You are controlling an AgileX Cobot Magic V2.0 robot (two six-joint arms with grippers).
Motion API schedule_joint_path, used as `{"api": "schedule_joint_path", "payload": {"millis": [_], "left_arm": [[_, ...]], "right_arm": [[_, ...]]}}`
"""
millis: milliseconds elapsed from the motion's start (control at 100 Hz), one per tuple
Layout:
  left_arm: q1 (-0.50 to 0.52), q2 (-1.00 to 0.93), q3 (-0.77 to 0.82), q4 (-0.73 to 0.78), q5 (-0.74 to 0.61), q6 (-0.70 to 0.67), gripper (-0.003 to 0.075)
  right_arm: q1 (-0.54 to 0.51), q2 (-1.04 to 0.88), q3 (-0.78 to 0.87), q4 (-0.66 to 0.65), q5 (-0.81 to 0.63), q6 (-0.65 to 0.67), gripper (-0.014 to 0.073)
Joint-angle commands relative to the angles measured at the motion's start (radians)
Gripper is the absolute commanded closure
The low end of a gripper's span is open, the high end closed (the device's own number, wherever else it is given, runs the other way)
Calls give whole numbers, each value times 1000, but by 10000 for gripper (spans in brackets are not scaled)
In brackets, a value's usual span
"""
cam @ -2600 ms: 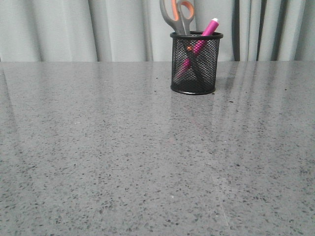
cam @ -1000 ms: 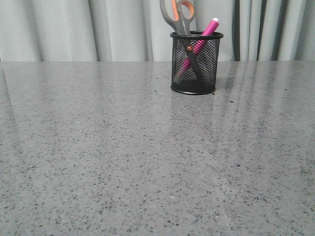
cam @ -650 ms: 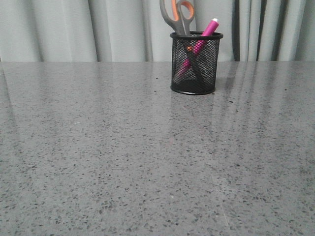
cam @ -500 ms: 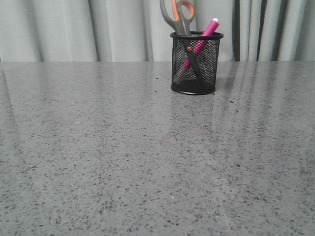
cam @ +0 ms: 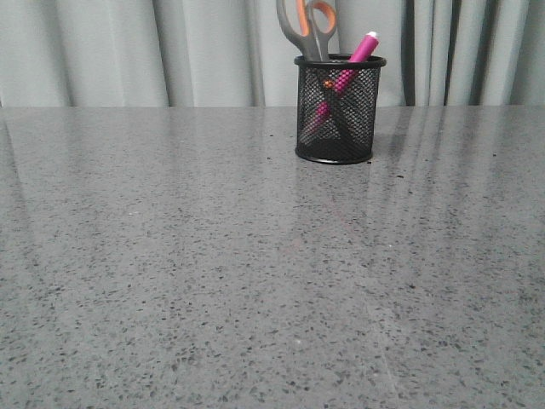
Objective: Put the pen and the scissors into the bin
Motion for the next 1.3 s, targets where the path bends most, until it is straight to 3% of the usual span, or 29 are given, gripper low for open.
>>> {"api": "schedule_joint_path", "payload": {"millis": [0,450,620,880,1020,1290], "left_arm": [[4,-32,44,-10,-72,-13,739],[4,-32,44,-10,-72,-13,739],[4,-32,44,-10,-72,-13,739],[4,-32,44,-10,-72,-13,739],[4,-32,44,-10,-72,-13,739],[4,-32,44,-10,-72,-13,739]], "right_arm": [[-6,3,-25,-32,-57,-12,670],[-6,0,-25,-51,-74,-12,670],[-116,-59,-25,-259,76,92,670],[-403,-225,-25,-708,456,502,670],[-446,-325,-21,-790,569,522,670],[-448,-423,60,-792,641,545,670]]}}
